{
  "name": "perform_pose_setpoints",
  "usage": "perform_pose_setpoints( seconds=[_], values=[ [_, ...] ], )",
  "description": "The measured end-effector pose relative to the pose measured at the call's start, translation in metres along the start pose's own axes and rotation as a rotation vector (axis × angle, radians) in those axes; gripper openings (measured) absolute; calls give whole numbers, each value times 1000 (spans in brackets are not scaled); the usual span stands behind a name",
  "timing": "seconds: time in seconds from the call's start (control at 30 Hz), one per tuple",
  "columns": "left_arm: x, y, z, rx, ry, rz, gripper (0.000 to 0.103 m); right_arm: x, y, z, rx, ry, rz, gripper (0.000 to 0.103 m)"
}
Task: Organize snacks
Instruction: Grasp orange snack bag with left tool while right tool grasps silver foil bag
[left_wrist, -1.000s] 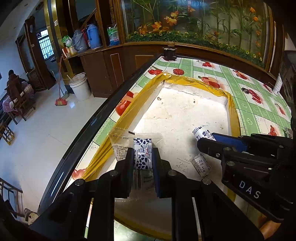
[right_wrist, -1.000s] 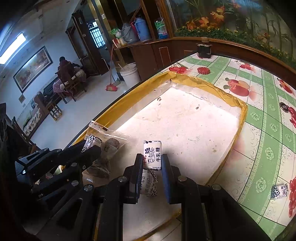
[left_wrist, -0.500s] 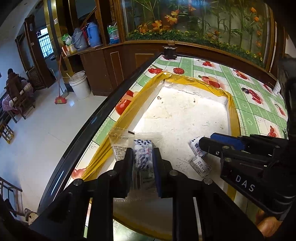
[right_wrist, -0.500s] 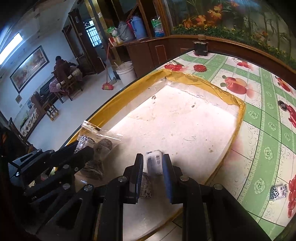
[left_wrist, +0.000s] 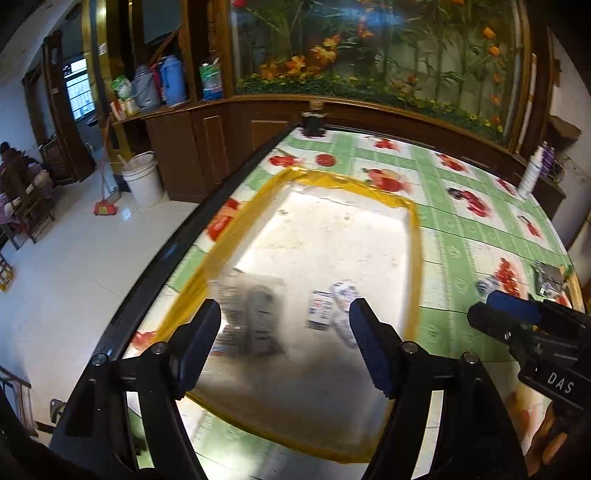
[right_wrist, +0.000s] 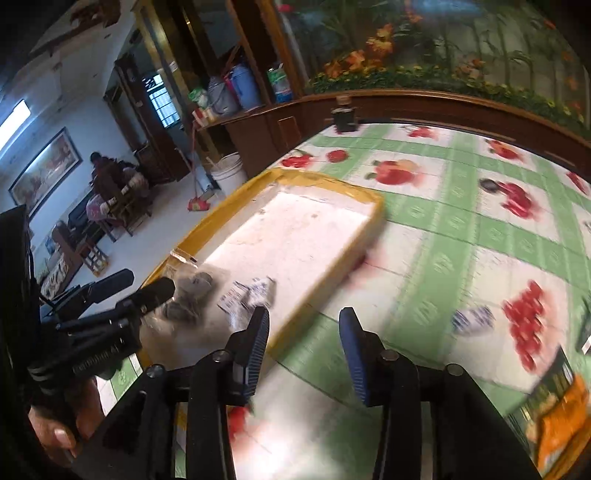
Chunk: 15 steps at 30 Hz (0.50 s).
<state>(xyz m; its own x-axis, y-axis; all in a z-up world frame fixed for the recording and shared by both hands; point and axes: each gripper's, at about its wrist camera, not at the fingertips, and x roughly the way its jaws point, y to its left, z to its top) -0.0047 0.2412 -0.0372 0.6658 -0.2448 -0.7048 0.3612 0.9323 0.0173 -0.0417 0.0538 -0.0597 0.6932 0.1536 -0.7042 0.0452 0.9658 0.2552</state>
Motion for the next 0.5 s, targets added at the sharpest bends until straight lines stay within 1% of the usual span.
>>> perform_pose_setpoints(
  seconds=[0.13,0.2,0.27,0.37,0.5],
  values=[
    [-10,-34,-5,70,-4,-53,72,-36,-32,-29,56,-13,-51,54],
    [-12,-55,-9,111,7,-90,72,-56,-49,-45,86,-30,-87,56],
    [-13,-76,-13,148,27,-124,72,-77,-69,-61,129,-44,-132,60],
    [-14,-106,-17,206,45,-171,72,-106,-101,-82,197,-70,-175,61],
    [-16,-141,-21,282,52,-198,72,-141,-137,-109,264,-92,-244,61]
  ],
)
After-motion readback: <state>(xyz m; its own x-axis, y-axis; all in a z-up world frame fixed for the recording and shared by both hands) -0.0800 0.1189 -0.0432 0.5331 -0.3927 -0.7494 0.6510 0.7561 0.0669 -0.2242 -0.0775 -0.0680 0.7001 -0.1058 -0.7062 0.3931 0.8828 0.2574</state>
